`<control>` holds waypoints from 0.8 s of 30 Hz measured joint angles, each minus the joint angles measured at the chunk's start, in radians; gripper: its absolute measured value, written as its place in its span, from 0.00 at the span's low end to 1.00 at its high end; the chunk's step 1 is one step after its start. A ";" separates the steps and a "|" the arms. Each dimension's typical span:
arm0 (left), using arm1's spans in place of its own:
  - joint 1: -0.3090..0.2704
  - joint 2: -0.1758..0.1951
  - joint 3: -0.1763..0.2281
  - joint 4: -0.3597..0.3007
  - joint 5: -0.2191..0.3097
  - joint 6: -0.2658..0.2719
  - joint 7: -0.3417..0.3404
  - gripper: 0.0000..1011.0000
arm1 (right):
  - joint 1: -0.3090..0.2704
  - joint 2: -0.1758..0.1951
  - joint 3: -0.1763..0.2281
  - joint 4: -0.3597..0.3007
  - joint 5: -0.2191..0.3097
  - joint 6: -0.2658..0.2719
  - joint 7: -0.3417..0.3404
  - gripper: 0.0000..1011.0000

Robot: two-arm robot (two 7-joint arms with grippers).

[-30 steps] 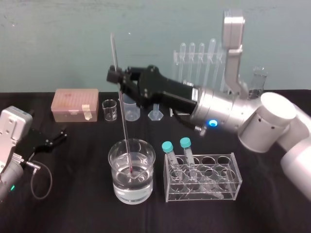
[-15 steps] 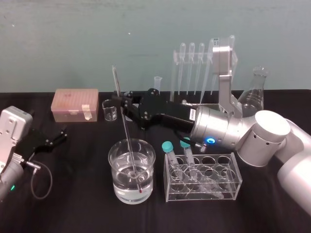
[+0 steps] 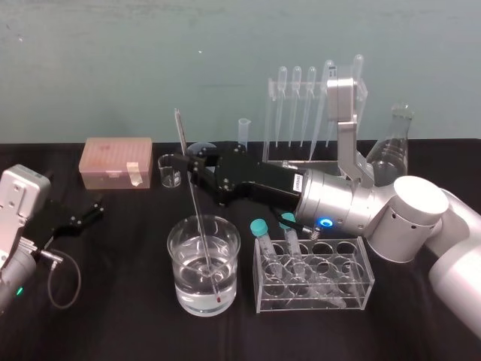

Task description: Hold the thermometer with one hand and immerse one end into the beaker, then reinsert it into the test tube rack.

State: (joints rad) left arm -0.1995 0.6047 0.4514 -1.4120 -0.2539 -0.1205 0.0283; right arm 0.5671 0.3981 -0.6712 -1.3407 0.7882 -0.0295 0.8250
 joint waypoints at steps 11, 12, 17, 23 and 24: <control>0.000 0.000 0.000 0.000 0.000 0.000 0.000 1.00 | -0.001 0.002 0.004 -0.003 -0.007 -0.001 0.006 0.06; 0.000 0.000 0.000 0.000 0.000 0.000 0.000 1.00 | -0.001 0.002 0.005 -0.004 -0.007 -0.001 0.007 0.06; 0.000 0.000 0.000 0.000 0.000 0.000 0.000 1.00 | -0.001 0.003 0.005 -0.006 -0.009 -0.001 0.008 0.06; 0.000 0.000 0.000 0.000 0.000 0.000 0.000 1.00 | -0.001 0.005 0.007 -0.010 -0.010 0.000 0.008 0.06; 0.000 0.000 0.000 0.000 0.000 0.000 0.000 1.00 | -0.001 0.005 0.007 -0.010 -0.010 0.000 0.008 0.06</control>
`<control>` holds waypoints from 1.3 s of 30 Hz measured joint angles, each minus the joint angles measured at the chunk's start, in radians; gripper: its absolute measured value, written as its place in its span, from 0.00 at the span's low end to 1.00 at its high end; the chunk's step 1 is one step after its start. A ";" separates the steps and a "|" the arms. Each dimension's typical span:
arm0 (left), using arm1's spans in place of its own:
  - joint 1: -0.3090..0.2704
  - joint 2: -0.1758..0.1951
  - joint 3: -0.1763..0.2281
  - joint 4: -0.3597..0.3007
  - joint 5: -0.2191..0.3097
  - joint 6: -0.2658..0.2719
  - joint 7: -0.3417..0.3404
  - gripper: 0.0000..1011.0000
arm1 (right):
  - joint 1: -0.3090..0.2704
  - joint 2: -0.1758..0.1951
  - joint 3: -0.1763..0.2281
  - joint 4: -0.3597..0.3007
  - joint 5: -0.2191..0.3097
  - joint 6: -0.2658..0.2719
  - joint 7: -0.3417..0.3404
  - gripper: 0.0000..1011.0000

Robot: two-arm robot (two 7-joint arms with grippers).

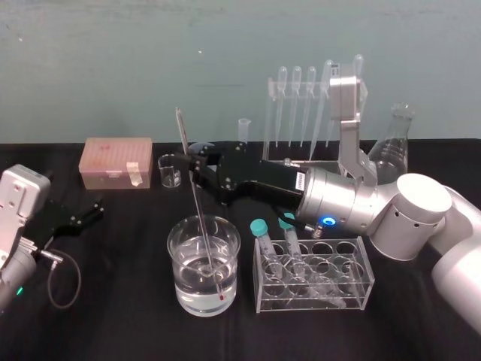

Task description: Hold the thermometer with one hand and immerse one end into the beaker, then reinsert it into the test tube rack.

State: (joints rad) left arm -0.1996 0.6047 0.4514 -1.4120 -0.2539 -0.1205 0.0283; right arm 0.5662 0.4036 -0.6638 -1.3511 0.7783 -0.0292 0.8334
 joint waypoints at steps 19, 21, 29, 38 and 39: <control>0.000 0.000 0.000 0.000 0.000 0.000 0.000 1.00 | 0.001 0.003 0.001 -0.003 0.002 0.005 0.001 0.06; 0.000 0.000 0.000 0.000 0.000 0.000 0.000 1.00 | 0.001 0.003 0.000 -0.003 0.002 0.006 0.001 0.06; 0.000 0.000 0.000 0.000 0.000 0.000 0.000 1.00 | 0.002 0.003 -0.002 -0.002 0.001 0.005 0.005 0.06; 0.000 0.000 0.000 0.000 0.000 0.000 0.000 1.00 | 0.005 0.003 -0.003 0.003 0.000 0.003 0.007 0.06; 0.000 0.000 0.000 0.000 0.000 0.000 0.000 1.00 | 0.005 0.003 -0.002 0.004 0.000 0.003 0.008 0.06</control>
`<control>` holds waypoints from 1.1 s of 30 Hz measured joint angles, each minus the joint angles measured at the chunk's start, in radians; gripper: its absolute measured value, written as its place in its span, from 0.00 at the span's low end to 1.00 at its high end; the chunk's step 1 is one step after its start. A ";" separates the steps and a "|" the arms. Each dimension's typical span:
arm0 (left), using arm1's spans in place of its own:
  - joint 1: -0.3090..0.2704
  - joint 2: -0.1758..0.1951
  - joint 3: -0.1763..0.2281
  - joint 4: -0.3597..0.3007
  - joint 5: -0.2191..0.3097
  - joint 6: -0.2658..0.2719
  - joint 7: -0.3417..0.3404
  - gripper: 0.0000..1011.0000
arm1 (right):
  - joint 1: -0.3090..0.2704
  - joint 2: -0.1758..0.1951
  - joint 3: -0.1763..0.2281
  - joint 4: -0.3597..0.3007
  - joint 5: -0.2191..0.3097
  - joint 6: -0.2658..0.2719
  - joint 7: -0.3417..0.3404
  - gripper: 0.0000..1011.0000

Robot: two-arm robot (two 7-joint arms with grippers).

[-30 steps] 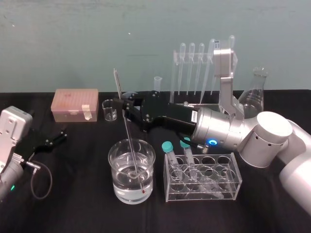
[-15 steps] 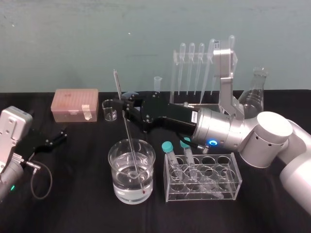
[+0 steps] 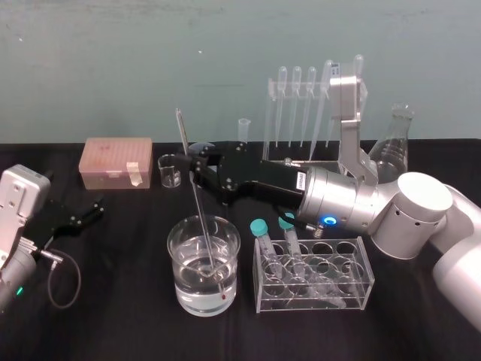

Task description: Hold the thermometer with one hand and immerse one end into the beaker, then reinsert it into the test tube rack.

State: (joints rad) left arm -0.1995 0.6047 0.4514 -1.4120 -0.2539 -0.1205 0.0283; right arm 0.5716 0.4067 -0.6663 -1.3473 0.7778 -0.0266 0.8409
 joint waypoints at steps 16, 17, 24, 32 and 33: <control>0.000 0.000 0.000 0.000 0.000 0.000 0.000 1.00 | 0.001 0.002 0.000 0.004 0.002 -0.002 0.009 0.06; 0.000 0.000 0.000 0.000 0.000 0.000 0.000 1.00 | 0.001 0.002 0.000 0.004 0.002 -0.002 0.009 0.06; 0.000 0.000 0.000 0.000 0.000 0.000 0.000 1.00 | 0.001 0.001 -0.002 0.004 0.001 -0.002 0.009 0.06; 0.000 0.000 0.000 0.000 0.000 0.000 0.000 1.00 | -0.001 0.002 -0.003 0.001 0.000 -0.002 0.008 0.06; 0.000 0.000 0.000 0.000 0.000 0.000 0.000 1.00 | -0.001 0.003 -0.003 0.001 0.000 -0.002 0.008 0.06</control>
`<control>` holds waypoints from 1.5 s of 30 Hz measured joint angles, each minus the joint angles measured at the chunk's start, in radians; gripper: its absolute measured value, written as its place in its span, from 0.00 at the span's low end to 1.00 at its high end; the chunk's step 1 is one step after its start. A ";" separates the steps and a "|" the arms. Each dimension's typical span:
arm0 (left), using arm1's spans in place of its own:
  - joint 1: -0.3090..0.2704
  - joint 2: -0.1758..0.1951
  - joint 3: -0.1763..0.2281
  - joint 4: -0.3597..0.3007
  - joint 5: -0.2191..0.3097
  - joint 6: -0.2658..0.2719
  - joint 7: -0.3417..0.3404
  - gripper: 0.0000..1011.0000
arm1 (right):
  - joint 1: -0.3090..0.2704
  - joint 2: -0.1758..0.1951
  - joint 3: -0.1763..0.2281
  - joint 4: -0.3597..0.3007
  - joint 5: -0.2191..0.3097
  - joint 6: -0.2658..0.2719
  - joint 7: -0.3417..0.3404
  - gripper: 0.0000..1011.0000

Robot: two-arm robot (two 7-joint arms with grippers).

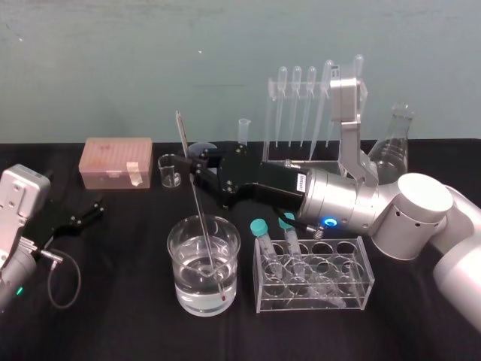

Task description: Hold the thermometer with one hand and immerse one end into the beaker, then reinsert it into the test tube rack.

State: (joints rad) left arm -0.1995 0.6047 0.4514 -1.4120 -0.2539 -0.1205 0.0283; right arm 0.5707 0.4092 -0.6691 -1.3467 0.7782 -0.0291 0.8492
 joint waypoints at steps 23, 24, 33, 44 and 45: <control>0.000 0.000 0.000 0.000 0.000 0.000 0.000 1.00 | 0.001 0.001 0.000 -0.004 -0.001 0.000 -0.002 0.06; 0.000 0.000 0.000 0.000 0.000 0.000 0.000 1.00 | 0.001 0.001 0.000 -0.005 -0.001 0.000 -0.002 0.06; 0.000 0.000 0.000 0.000 0.000 0.000 0.000 1.00 | -0.001 0.002 -0.001 -0.009 -0.001 0.001 -0.005 0.06; 0.000 0.000 0.000 0.000 0.000 0.000 0.000 1.00 | -0.005 0.004 0.000 -0.011 -0.001 0.001 -0.007 0.06; 0.000 0.000 0.000 0.000 0.000 0.000 0.000 1.00 | -0.006 0.004 0.000 -0.011 -0.001 0.001 -0.007 0.06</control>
State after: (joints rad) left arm -0.1995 0.6047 0.4514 -1.4120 -0.2539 -0.1205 0.0283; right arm 0.5650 0.4129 -0.6687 -1.3582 0.7768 -0.0284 0.8422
